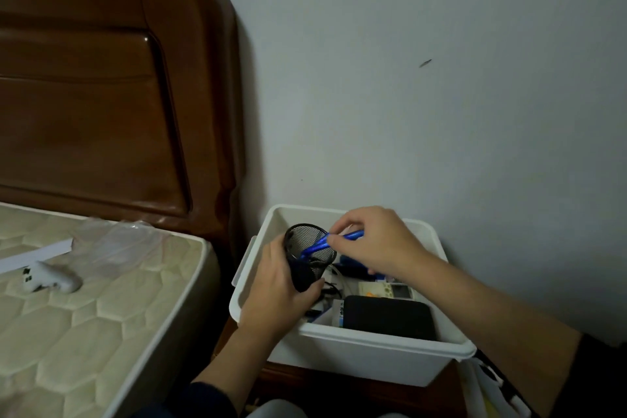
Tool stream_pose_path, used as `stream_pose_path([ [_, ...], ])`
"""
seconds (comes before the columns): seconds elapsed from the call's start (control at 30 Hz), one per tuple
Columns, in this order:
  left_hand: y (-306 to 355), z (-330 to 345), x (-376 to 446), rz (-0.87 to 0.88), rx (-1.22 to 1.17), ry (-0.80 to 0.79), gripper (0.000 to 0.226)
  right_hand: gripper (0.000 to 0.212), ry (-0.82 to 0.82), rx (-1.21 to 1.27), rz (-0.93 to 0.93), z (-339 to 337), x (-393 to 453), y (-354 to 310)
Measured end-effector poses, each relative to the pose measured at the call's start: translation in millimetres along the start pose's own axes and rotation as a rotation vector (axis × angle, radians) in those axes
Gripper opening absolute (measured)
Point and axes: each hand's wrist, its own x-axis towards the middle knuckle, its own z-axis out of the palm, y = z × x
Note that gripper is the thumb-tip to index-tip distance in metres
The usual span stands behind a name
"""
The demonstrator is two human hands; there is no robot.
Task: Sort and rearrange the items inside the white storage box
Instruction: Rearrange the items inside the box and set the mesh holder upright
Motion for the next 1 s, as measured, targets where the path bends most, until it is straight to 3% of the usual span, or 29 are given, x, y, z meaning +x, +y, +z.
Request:
stream_pose_path([
  [0.17, 3.0, -4.5, -0.2, -0.024, -0.147, 0.001, 0.082, 0.034, -0.043, 0.192, 0.112, 15.1, 12.8, -15.0],
  [0.3, 6.0, -10.3, 1.9, -0.073, -0.256, 0.105, 0.078, 0.042, 0.057, 0.225, 0.112, 15.0, 17.1, -18.6],
  [0.37, 5.6, -14.9, 3.6, -0.078, -0.327, 0.146, 0.079, 0.063, 0.043, 0.212, 0.108, 18.1, 15.3, -17.1],
  [0.5, 1.7, -23.1, 10.9, -0.012, -0.297, 0.161, 0.078, 0.123, -0.144, 0.182, 0.141, 39.7, 17.5, -13.9],
  [0.57, 3.0, -26.1, 14.5, 0.051, -0.247, 0.128, 0.079, 0.119, -0.152, 0.265, 0.122, 53.6, 22.1, -12.8],
  [0.67, -0.6, -33.0, 20.8, 0.121, -0.155, 0.041, 0.087, 0.085, -0.053, 0.253, 0.095, 70.6, 28.5, -9.9],
  [0.77, -18.0, -39.9, 26.5, 0.097, 0.221, -0.014, 0.105, 0.088, 0.027, 0.319, 0.157, 72.5, 36.8, -2.7],
  [0.83, -28.4, -39.5, 20.9, -0.085, 0.394, -0.031, 0.098, 0.09, 0.035, 0.416, 0.243, 69.7, 43.0, 6.2],
  [0.93, -37.4, -34.5, 8.9, -0.49, 0.179, 0.003, 0.062, 0.086, -0.049, 0.354, 0.302, 75.1, 47.9, 20.8],
  [1.0, -41.5, -29.3, 7.4, -0.591, 0.078, 0.037, 0.051, 0.087, -0.111, 0.281, 0.326, 90.7, 49.1, 32.0],
])
